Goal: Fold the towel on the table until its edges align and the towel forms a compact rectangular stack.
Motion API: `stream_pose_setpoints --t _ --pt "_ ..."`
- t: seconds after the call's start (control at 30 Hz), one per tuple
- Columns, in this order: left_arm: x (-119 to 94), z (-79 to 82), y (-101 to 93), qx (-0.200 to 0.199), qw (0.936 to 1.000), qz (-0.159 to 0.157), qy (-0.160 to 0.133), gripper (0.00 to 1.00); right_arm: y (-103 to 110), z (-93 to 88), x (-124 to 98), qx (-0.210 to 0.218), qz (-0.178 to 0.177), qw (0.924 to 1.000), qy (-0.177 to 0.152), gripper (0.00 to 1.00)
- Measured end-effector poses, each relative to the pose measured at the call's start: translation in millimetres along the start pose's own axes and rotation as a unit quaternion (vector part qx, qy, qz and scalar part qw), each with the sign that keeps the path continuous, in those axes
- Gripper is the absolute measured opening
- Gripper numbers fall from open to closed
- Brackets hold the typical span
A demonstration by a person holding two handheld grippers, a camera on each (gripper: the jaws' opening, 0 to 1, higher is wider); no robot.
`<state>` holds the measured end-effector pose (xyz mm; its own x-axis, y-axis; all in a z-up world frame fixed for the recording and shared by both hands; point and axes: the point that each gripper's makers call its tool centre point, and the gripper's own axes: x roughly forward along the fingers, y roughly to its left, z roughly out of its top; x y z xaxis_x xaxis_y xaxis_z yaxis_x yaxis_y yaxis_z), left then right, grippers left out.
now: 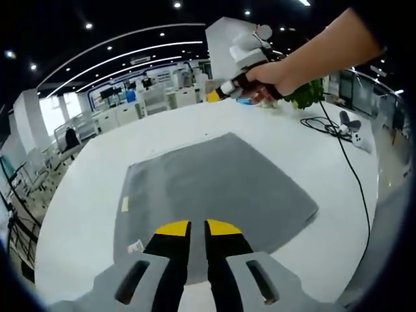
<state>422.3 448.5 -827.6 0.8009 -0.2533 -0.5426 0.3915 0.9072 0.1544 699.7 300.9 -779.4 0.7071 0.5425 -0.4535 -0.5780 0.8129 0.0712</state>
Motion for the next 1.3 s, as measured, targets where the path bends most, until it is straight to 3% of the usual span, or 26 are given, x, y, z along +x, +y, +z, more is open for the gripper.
stream_pose_setpoints --t 0.5,0.63,0.83,1.07,1.3 --pt "9 18.2 -41.8 0.012 0.9989 -0.044 -0.013 0.23 -24 -12.6 -25 -0.004 -0.008 0.9999 0.004 0.2" --pt "14 21.1 -49.1 0.01 0.9987 -0.049 -0.014 0.26 -33 -15.6 -32 -0.011 -0.021 0.9997 0.003 0.3" --pt "18 27.9 -66.7 0.012 0.9977 -0.065 -0.017 0.35 -43 -21.6 -35 -0.006 -0.023 0.9997 0.004 0.36" --pt "25 28.7 -89.2 0.011 0.9962 -0.085 -0.01 0.44 -49 -39.3 -37 -0.007 -0.014 0.9995 0.027 0.34" --pt "28 22.4 -113.2 0.011 0.9942 -0.107 0.0 0.42 -57 -55.1 -42 -0.003 -0.014 0.999 0.042 0.32"
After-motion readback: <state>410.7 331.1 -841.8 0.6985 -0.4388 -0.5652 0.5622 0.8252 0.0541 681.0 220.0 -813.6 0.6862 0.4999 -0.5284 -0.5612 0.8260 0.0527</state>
